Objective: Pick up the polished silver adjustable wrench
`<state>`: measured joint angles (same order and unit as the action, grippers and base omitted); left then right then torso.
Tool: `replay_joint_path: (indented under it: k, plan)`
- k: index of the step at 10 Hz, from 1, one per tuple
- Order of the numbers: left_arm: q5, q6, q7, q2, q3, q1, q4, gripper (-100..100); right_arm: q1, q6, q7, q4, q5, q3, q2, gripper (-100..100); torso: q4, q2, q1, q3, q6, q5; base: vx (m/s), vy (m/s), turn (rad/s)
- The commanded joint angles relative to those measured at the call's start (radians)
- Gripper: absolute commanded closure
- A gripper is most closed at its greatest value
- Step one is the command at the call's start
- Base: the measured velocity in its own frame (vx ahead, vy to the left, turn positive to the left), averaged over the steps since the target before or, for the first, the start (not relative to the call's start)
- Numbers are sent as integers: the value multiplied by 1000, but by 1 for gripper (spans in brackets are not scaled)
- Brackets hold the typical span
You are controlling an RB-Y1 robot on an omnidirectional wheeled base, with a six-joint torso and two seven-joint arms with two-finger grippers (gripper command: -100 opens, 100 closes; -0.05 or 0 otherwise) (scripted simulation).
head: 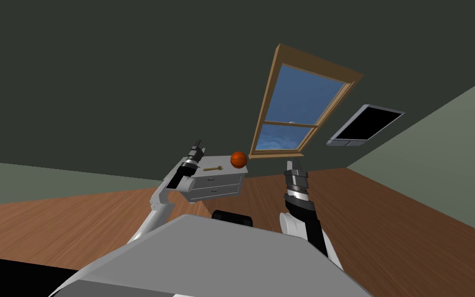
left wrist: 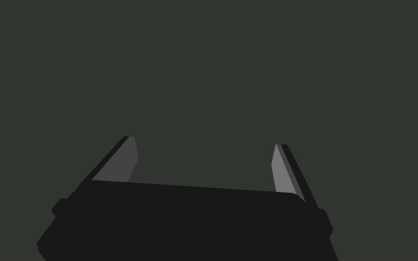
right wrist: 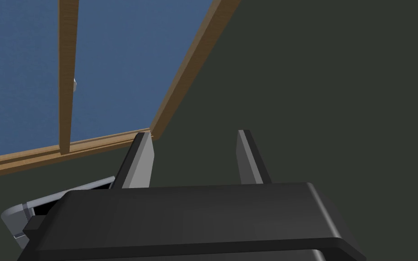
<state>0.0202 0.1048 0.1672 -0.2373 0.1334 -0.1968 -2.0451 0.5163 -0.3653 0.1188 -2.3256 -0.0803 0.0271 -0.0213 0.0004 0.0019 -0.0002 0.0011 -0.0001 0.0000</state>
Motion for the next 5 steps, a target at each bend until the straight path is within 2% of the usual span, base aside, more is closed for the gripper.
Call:
replay_joint_path:
  k: [1, 2, 3, 4, 5]
  plan:
    - [13, -50, 3, -20, 12, 40, 50, -100, 0, 0, 0, 0, 0, 0, 0, 0, 0, 0, 0, 0, 0, 0, -36, -4, -34]
    - [13, -65, 3, -20, 12, 40, 56, -100, 0, 0, 0, 0, 0, 0, 0, 0, 0, 0, 0, 0, 0, 0, -31, -5, -19]
    - [26, -94, 5, -38, 22, 81, 105, -100, 0, 0, 0, 0, 0, 0, 0, 0, 0, 0, 0, 0, 0, 0, -32, -4, -26]
    - [26, -120, 5, -38, 22, 81, 107, -100, 0, 0, 0, 0, 0, 0, 0, 0, 0, 0, 0, 0, 0, 0, -26, -4, -19]
    - [40, -149, 7, -55, 31, 122, 150, -100, 0, 0, 0, 0, 0, 0, 0, 0, 0, 0, 0, 0, 0, 0, -29, -11, -43]
